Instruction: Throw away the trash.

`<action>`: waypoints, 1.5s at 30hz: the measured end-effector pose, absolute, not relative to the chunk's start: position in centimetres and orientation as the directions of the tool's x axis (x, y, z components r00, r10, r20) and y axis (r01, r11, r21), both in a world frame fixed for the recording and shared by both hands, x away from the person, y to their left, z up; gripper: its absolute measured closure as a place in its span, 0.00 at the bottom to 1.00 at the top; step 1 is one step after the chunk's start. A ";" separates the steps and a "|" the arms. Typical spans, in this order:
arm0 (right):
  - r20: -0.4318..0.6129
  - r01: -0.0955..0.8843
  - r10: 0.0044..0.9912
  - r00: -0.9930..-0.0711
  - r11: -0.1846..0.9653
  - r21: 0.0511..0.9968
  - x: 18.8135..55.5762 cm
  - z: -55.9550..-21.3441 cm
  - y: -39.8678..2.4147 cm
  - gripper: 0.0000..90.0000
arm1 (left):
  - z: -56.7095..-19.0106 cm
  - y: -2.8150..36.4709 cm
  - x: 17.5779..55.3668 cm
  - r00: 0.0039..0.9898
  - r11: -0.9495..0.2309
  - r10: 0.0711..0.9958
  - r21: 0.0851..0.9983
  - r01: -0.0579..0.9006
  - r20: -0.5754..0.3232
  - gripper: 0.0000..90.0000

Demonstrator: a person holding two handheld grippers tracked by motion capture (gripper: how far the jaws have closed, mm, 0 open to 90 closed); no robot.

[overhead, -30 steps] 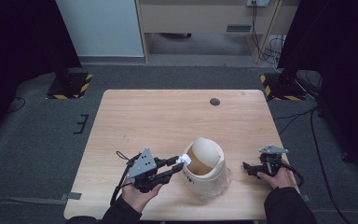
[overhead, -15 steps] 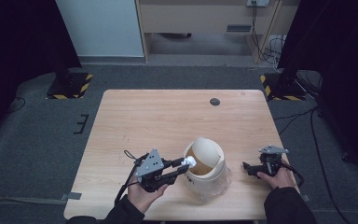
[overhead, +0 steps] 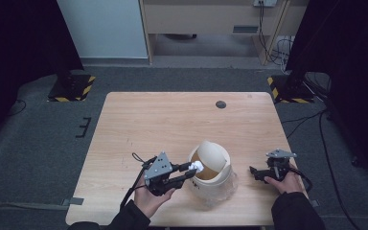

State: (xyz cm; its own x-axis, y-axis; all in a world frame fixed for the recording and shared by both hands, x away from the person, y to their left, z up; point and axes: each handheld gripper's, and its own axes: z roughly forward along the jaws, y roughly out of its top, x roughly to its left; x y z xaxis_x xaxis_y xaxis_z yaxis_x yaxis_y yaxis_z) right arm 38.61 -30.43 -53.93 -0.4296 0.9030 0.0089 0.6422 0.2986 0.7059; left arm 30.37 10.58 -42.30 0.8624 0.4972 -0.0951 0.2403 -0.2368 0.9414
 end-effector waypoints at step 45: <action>0.010 0.643 0.903 -0.429 0.298 0.706 38.6 -53.9 -30.4 0.01 | -42.6 13.9 31.8 0.802 -0.176 0.585 0.947 0.270 -0.120 0.43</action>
